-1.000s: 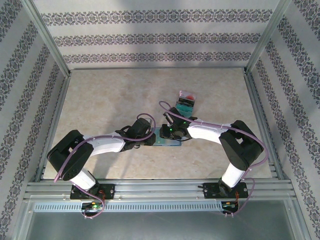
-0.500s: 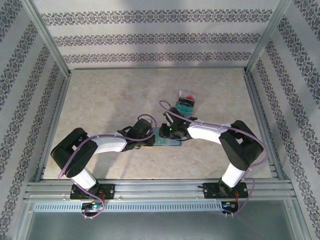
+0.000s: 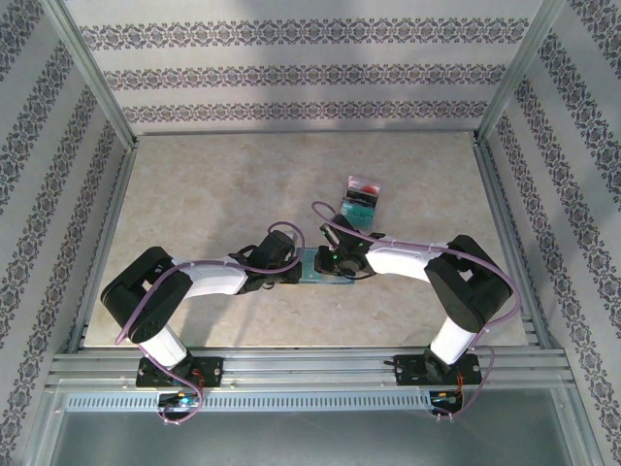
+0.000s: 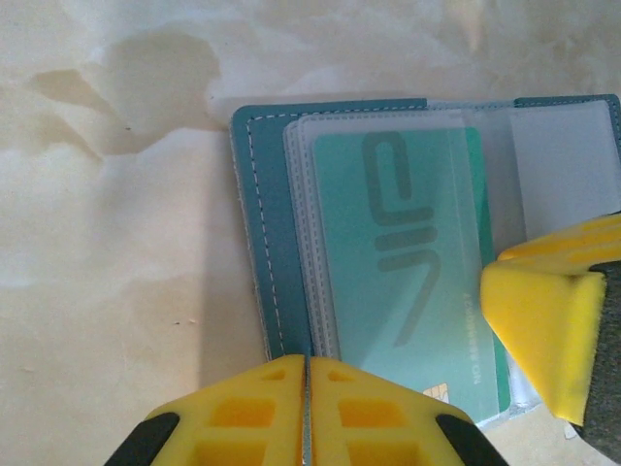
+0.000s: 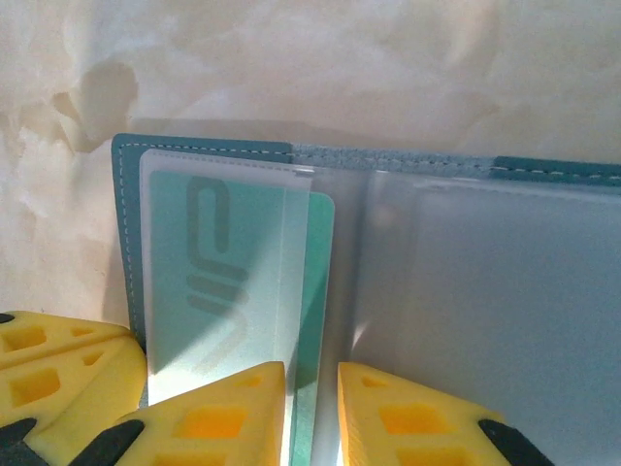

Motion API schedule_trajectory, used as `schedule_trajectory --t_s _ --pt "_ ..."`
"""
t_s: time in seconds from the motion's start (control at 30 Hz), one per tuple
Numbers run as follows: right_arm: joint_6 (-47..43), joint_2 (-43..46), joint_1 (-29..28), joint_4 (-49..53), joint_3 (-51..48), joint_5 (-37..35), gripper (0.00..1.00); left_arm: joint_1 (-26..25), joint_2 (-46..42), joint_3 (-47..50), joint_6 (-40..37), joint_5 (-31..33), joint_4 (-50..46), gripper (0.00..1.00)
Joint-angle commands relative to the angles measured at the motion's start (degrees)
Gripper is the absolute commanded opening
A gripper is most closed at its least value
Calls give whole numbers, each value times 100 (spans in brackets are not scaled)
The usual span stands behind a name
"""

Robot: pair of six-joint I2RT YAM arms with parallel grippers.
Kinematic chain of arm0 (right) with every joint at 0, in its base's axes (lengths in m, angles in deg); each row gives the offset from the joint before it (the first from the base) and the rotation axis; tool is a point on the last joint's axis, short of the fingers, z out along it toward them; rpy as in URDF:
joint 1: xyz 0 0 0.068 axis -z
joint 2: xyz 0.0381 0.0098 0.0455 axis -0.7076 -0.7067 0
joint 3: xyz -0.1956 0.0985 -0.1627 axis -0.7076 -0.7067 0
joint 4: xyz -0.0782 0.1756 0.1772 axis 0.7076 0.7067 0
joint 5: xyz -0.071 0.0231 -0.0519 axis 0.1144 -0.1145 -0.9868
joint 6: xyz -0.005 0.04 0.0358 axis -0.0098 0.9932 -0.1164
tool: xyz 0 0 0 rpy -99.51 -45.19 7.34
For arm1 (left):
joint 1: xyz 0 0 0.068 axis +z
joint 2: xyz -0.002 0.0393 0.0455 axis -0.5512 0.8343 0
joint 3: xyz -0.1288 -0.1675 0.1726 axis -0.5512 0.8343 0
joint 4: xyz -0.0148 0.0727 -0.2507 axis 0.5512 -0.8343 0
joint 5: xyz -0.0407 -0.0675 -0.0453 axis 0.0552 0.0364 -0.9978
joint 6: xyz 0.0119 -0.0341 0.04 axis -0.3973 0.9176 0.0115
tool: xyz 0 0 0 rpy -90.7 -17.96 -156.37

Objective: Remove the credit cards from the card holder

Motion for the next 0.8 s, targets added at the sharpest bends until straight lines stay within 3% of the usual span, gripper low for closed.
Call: schedule_trajectory --t_s 0.0,0.77 --pt "103 25 -24 -271 -107 89 22 -57 114 94 86 -29 68 9" --pt "873 427 225 -2410 -886 1513 20 -52 115 174 118 -82 181 7"
